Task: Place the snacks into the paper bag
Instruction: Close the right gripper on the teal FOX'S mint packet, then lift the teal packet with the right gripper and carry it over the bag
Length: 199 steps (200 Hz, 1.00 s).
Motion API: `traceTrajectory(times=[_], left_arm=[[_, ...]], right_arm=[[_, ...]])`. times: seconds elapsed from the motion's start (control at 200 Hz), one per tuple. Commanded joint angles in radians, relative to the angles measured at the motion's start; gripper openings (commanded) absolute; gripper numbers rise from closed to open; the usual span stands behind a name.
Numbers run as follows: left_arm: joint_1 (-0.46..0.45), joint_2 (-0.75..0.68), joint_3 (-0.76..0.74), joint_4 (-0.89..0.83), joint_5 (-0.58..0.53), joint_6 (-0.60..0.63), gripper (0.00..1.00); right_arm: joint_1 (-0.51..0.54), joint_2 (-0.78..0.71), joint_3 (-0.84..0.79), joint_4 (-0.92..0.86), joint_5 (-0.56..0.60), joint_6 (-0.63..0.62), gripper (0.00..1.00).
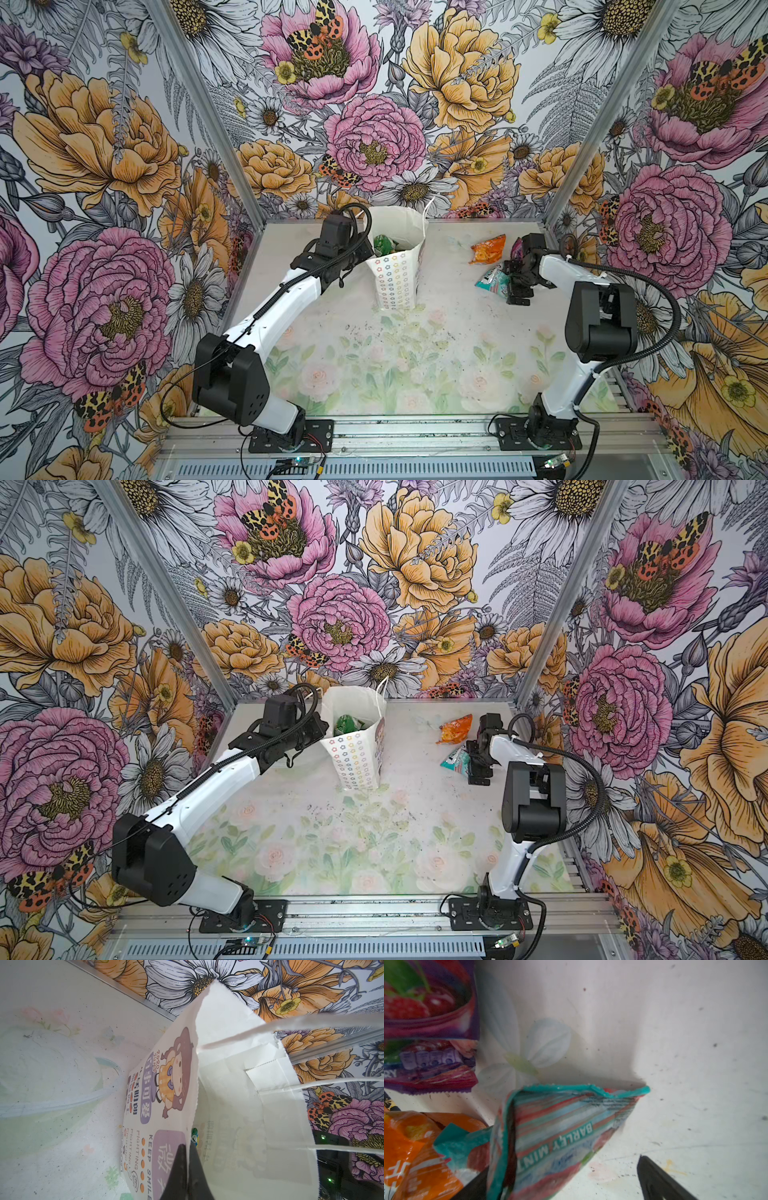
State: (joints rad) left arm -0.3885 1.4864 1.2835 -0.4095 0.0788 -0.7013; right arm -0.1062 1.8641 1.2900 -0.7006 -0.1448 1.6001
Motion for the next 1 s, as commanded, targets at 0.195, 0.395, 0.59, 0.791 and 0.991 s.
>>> traceTrajectory(times=[0.195, 0.395, 0.59, 0.791, 0.991], left_arm=[[-0.007, -0.027, 0.002, 0.044, -0.005, -0.004, 0.00], [-0.009, -0.026, 0.003, 0.045, -0.004, -0.005, 0.00], [-0.009, -0.034, -0.004, 0.045, -0.006, -0.004, 0.00], [-0.008, -0.038, -0.009, 0.046, -0.005, -0.004, 0.00], [-0.010, -0.037, -0.007, 0.045, -0.004, -0.004, 0.00]], right_arm=[[-0.007, 0.082, 0.021, 0.022, -0.006, -0.030, 0.92], [-0.009, 0.109, 0.006, 0.071, -0.020, -0.065, 0.63], [-0.010, 0.092, -0.013, 0.096, -0.016, -0.117, 0.26], [-0.010, 0.037, -0.021, 0.098, -0.010, -0.169, 0.04], [-0.007, -0.079, -0.002, 0.118, 0.035, -0.292, 0.00]])
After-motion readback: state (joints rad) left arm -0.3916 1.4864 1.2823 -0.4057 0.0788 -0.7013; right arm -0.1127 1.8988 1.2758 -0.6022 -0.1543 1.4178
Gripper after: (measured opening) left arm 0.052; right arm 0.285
